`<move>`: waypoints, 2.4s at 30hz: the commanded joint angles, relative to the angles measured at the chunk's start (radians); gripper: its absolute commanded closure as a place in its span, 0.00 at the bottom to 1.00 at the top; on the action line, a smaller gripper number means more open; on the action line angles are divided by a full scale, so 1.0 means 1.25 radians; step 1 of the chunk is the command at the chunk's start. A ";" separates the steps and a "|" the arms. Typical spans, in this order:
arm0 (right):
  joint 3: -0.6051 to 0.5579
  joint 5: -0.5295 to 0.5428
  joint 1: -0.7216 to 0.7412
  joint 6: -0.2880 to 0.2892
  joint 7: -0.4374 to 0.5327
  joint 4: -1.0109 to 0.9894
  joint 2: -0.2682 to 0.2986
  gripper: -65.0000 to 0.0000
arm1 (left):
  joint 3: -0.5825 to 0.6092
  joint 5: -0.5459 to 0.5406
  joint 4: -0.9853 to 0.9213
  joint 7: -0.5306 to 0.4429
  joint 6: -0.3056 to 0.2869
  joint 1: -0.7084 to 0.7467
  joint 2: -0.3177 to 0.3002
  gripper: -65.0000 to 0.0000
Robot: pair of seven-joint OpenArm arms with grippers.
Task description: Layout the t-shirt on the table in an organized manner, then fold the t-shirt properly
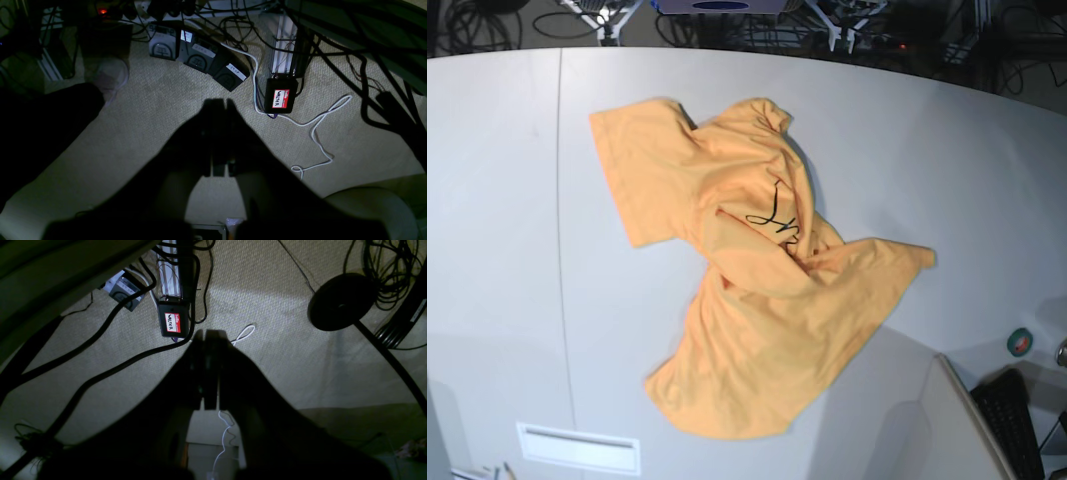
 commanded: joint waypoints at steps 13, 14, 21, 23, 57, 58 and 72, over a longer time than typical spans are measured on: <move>-0.001 -0.002 -0.003 -0.011 0.003 0.008 0.020 1.00 | -0.004 0.000 0.003 0.001 0.005 -0.001 -0.007 1.00; -0.001 -0.002 -0.003 -0.011 0.003 0.008 0.025 1.00 | -0.004 0.000 0.003 0.001 0.005 -0.001 -0.007 1.00; 0.004 0.002 -0.032 -0.011 0.003 0.008 0.028 1.00 | 0.006 0.009 0.008 0.001 0.005 0.019 -0.011 1.00; 0.004 0.003 -0.057 -0.011 0.003 0.016 0.028 1.00 | 0.006 0.010 0.035 0.001 0.004 0.035 -0.012 1.00; 0.099 0.003 -0.528 -0.009 -0.547 1.433 0.053 1.00 | -0.004 -0.325 1.263 0.010 0.004 0.656 -0.309 1.00; 0.099 0.003 -0.511 -0.009 -0.549 1.438 0.049 1.00 | -0.004 -0.333 1.276 0.018 0.004 0.640 -0.316 1.00; -0.050 0.003 -0.225 -0.009 -0.550 1.322 0.016 0.61 | -0.005 -0.351 1.161 0.373 0.006 0.140 -0.189 0.99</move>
